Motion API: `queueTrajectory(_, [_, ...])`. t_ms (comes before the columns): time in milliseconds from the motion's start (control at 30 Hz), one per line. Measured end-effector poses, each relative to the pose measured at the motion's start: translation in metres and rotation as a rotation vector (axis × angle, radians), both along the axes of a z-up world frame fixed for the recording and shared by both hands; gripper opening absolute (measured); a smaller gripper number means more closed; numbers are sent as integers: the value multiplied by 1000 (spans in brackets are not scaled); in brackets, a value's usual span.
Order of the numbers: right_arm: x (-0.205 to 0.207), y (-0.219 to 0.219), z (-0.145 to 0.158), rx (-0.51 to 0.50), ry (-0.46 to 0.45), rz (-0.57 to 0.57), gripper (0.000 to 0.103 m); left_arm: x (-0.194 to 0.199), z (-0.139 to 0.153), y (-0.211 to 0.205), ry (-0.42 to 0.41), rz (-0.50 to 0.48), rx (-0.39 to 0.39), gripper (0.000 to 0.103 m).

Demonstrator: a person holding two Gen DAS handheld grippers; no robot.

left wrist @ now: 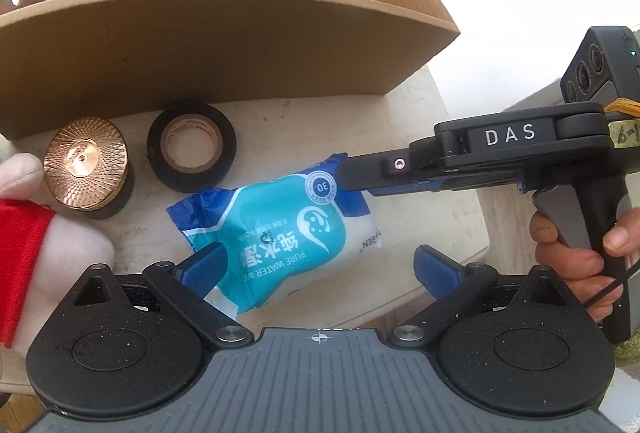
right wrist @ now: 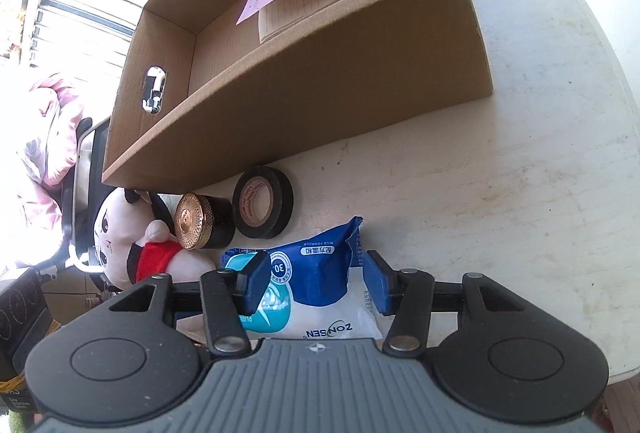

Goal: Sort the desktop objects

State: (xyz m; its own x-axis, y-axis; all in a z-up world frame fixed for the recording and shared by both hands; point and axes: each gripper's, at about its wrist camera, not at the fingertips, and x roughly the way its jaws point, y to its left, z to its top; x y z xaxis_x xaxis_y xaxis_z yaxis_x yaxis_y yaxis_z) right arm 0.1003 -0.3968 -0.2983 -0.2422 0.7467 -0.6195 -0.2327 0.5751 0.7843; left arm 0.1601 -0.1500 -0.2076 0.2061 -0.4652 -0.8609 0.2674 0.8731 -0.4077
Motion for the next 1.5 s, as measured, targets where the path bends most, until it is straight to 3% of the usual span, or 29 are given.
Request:
queueTrajectory(167, [1, 6, -21, 16, 91, -20, 62, 3, -13, 10, 48, 42, 43, 101])
queueTrajectory(333, [-3, 13, -39, 44, 167, -34, 72, 15, -34, 16, 94, 93, -2, 101])
queueTrajectory(633, [-7, 24, -42, 68, 138, -24, 93, 28, -49, 10, 105, 70, -74, 103])
queueTrajectory(767, [-8, 30, -42, 84, 132, -3, 103, 27, -49, 9, 66, 55, -81, 103])
queueTrajectory(1100, [-7, 30, -42, 84, 106, 24, 103, 31, -50, 11, 53, 54, -102, 103])
queueTrajectory(1500, [-8, 38, -37, 60, 39, 98, 103, 38, -53, 27, 72, 84, -194, 103])
